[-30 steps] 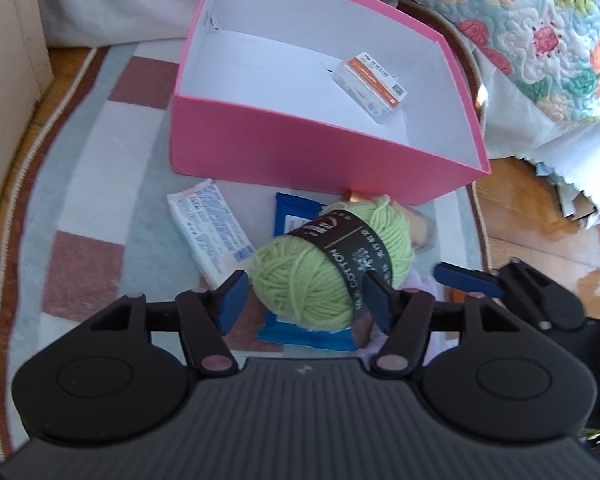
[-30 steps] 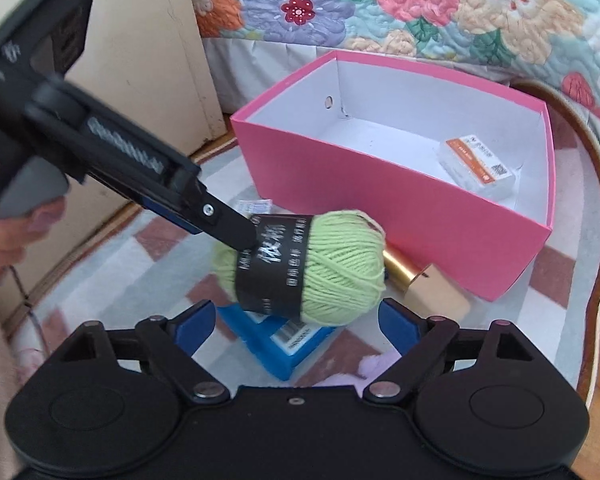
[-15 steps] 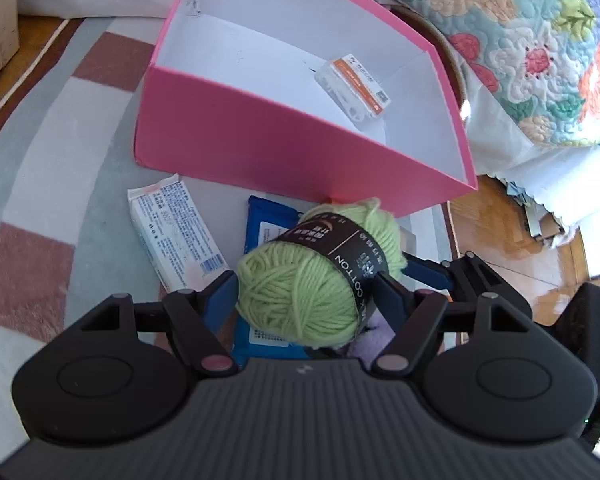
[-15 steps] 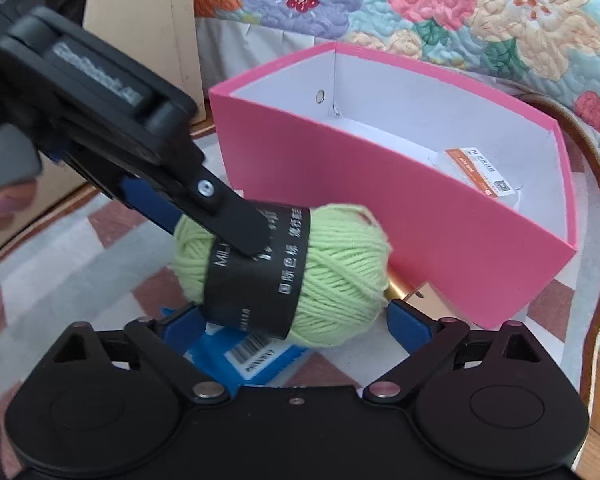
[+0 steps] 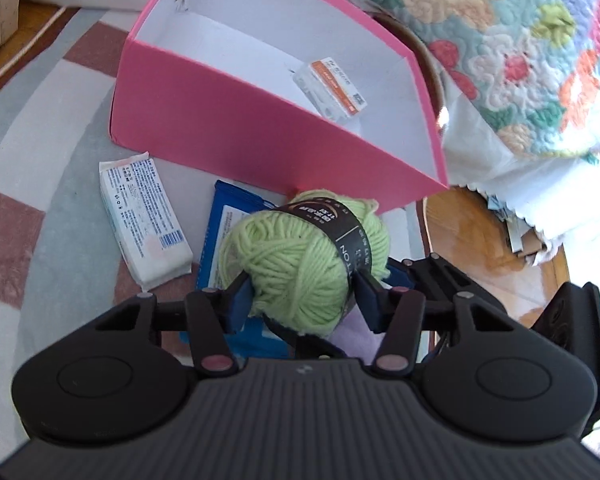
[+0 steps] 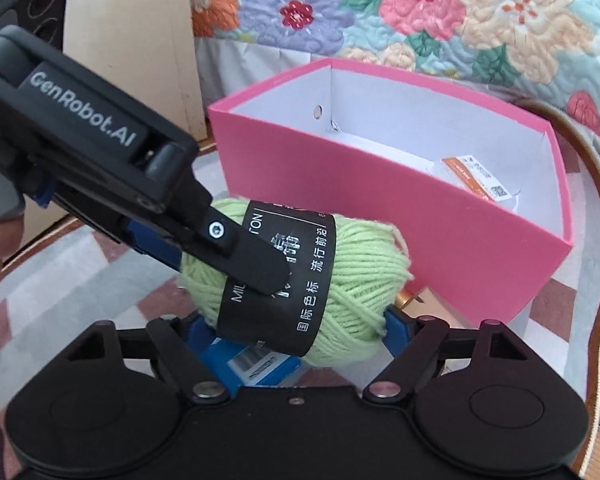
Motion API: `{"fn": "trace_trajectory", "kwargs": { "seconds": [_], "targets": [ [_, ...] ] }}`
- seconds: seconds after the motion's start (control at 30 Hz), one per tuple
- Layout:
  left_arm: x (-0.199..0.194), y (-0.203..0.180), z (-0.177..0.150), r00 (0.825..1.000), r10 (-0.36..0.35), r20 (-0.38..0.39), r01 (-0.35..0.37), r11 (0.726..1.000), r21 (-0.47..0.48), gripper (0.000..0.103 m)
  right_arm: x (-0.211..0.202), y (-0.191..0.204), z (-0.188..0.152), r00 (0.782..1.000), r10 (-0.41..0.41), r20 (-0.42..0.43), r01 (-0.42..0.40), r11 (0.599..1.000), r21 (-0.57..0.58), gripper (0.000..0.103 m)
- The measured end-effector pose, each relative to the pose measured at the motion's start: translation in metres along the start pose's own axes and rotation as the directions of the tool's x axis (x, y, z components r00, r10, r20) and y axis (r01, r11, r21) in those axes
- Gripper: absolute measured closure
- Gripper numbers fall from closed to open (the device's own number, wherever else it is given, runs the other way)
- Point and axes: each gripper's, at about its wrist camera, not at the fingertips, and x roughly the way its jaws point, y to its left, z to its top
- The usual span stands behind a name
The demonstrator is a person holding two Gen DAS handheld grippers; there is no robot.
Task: Organize objects
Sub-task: 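Lift the yarn ball with the left tool and carry it into the pink box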
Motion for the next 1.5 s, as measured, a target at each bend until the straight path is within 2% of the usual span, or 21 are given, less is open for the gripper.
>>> {"fn": "trace_trajectory", "kwargs": {
  "seconds": [0.2, 0.37, 0.5, 0.67, 0.97, 1.07, 1.17, 1.33, 1.5],
  "targets": [
    [-0.024, -0.019, -0.013, 1.0, 0.009, -0.009, -0.009, 0.999, 0.037, 0.051, -0.029, 0.01, 0.008, 0.999, 0.004, -0.032, -0.003, 0.999, 0.042, 0.021],
    [-0.053, -0.044, -0.028, 1.0, 0.011, -0.005, -0.01, 0.997, 0.083, 0.051, -0.061, 0.022, 0.02, 0.998, -0.026, -0.065, 0.026, 1.0, -0.003, 0.021],
    [-0.078, -0.059, -0.029, 1.0, -0.027, -0.003, 0.027, 0.996, 0.09, 0.05, -0.092, 0.03, 0.036, 0.996, -0.047, -0.075, 0.045, 0.999, -0.03, 0.02],
    [-0.107, -0.081, -0.021, 0.997, -0.06, 0.047, 0.054, 0.99, 0.132, 0.049, -0.123, 0.041, 0.056, 0.99, -0.138, -0.012, 0.135, 0.982, -0.134, 0.02],
    [-0.128, -0.097, 0.014, 0.987, -0.101, 0.128, 0.08, 0.984, 0.161, 0.049, -0.137, 0.021, 0.101, 0.983, -0.18, 0.045, 0.184, 0.974, -0.13, 0.019],
    [-0.123, -0.093, 0.034, 0.984, -0.091, 0.153, 0.068, 0.987, 0.146, 0.048, -0.126, 0.013, 0.118, 0.982, -0.18, 0.062, 0.188, 0.969, -0.163, 0.019],
    [-0.107, -0.089, 0.06, 0.985, -0.051, 0.163, 0.03, 0.992, 0.125, 0.048, -0.103, 0.0, 0.134, 0.983, -0.173, 0.061, 0.182, 0.966, -0.186, 0.019],
    [-0.059, -0.069, 0.115, 0.988, 0.036, 0.151, -0.048, 0.996, 0.081, 0.048, -0.04, -0.049, 0.171, 0.995, -0.089, -0.035, 0.087, 0.995, -0.053, 0.019],
    [-0.002, -0.04, 0.163, 0.99, 0.1, 0.098, -0.102, 0.995, 0.007, 0.048, 0.028, -0.081, 0.184, 0.995, -0.036, -0.095, 0.035, 0.999, -0.014, 0.021]
  ]
}}
